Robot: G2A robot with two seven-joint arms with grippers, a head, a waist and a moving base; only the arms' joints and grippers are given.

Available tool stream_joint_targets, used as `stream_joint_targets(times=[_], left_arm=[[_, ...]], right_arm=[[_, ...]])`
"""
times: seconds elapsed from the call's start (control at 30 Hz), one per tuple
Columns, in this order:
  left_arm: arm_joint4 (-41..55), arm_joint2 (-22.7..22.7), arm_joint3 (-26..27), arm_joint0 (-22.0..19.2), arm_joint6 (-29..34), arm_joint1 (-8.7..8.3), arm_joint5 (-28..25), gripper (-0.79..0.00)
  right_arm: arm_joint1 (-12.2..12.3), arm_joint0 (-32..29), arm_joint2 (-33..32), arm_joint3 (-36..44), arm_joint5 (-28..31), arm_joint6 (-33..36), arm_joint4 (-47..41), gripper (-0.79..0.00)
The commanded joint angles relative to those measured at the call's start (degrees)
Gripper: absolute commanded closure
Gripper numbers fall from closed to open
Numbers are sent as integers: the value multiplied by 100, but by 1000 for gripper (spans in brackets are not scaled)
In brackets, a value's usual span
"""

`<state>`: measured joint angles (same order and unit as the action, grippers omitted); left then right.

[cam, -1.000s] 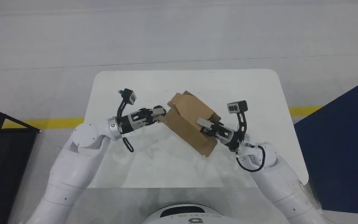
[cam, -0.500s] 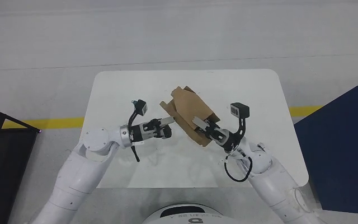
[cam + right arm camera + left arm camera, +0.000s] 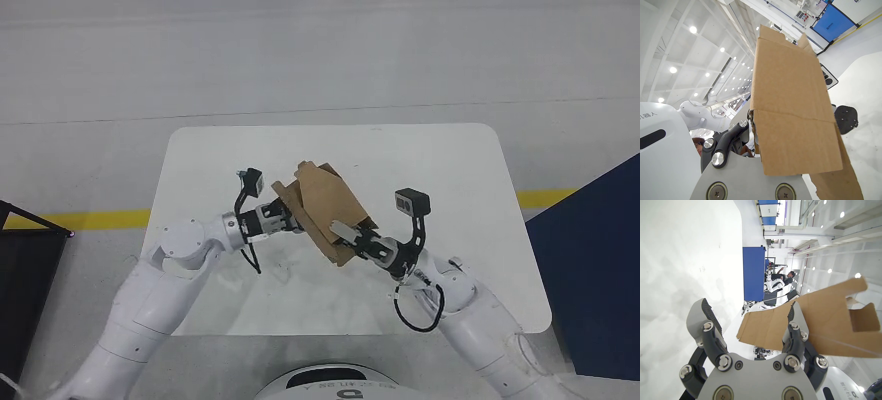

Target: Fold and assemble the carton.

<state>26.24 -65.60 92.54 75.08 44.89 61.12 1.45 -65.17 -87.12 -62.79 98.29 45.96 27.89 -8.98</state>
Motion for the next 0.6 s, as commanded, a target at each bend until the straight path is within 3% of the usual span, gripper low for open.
stream_joint_targets(times=[0.0,0.27,0.43,0.57], left_arm=[[317,-172,-104,46,4,-10,44,-785],[1393,-934,-336,351,267,-83,169,-785],[1938,-1037,-270,484,578,-88,498,-785],[1982,-858,-221,482,753,-70,710,-785]], right_arm=[[13,-31,-68,26,21,-1,-20,0],[43,-87,-182,51,-88,65,13,0],[30,-98,-113,121,-155,16,-59,0],[43,-52,89,130,-25,591,-1410,0]])
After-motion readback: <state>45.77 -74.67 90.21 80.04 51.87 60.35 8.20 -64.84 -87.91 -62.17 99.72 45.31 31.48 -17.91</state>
